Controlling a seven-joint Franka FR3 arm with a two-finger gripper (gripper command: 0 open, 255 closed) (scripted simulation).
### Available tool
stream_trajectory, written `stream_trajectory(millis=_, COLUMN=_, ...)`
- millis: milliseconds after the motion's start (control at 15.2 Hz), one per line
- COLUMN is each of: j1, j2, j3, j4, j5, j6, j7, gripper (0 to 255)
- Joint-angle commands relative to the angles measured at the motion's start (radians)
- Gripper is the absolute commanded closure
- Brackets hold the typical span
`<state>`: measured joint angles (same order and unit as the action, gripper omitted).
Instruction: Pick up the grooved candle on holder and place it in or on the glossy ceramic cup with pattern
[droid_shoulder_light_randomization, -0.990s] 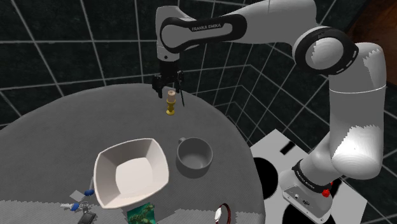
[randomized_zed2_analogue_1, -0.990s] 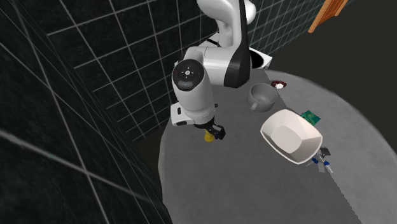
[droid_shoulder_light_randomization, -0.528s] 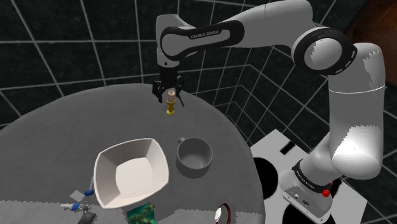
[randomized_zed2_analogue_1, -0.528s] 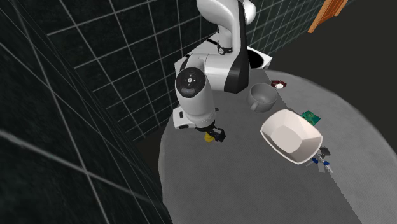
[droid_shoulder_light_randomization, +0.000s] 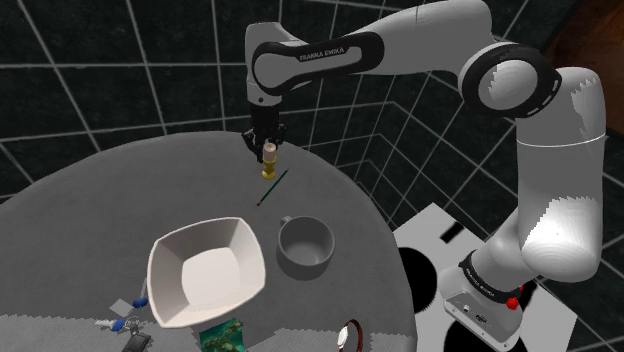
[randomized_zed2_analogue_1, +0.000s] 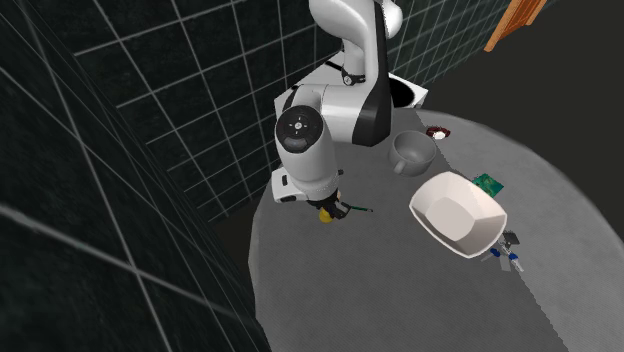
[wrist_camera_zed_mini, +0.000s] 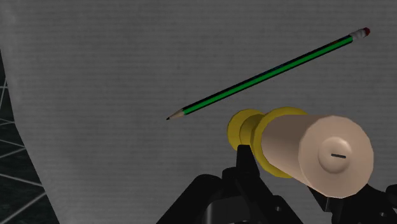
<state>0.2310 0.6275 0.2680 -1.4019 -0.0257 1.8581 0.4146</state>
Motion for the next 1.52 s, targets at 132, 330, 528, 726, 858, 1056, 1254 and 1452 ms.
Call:
stream_trajectory(millis=132, j1=0.0, j2=0.0, j3=0.001, j4=-0.001, j5=0.0, j6=0.0, j7=0.0, gripper=255)
stream_trajectory(millis=330, j1=0.0, j2=0.0, j3=0.001, j4=-0.001, j5=0.0, j6=0.0, j7=0.0, gripper=255)
stream_trajectory(millis=528, j1=0.0, j2=-0.013, j3=0.003, j4=0.018, j5=0.003, j6=-0.032, j7=0.001, gripper=255)
stream_trajectory(millis=726, j1=0.0, j2=-0.024, j3=0.004, j4=0.041, j5=0.005, j6=-0.066, j7=0.003, gripper=255)
stream_trajectory(millis=858, j1=0.0, j2=-0.031, j3=0.005, j4=0.058, j5=0.007, j6=-0.089, j7=0.004, gripper=255)
stream_trajectory(millis=1056, j1=0.001, j2=-0.039, j3=0.007, j4=0.086, j5=0.008, j6=-0.124, j7=0.007, gripper=255)
stream_trajectory(millis=1254, j1=0.002, j2=-0.045, j3=0.008, j4=0.117, j5=0.009, j6=-0.161, j7=0.009, gripper=255)
stream_trajectory(millis=1452, j1=0.004, j2=-0.049, j3=0.009, j4=0.151, j5=0.01, j6=-0.199, j7=0.011, gripper=255)
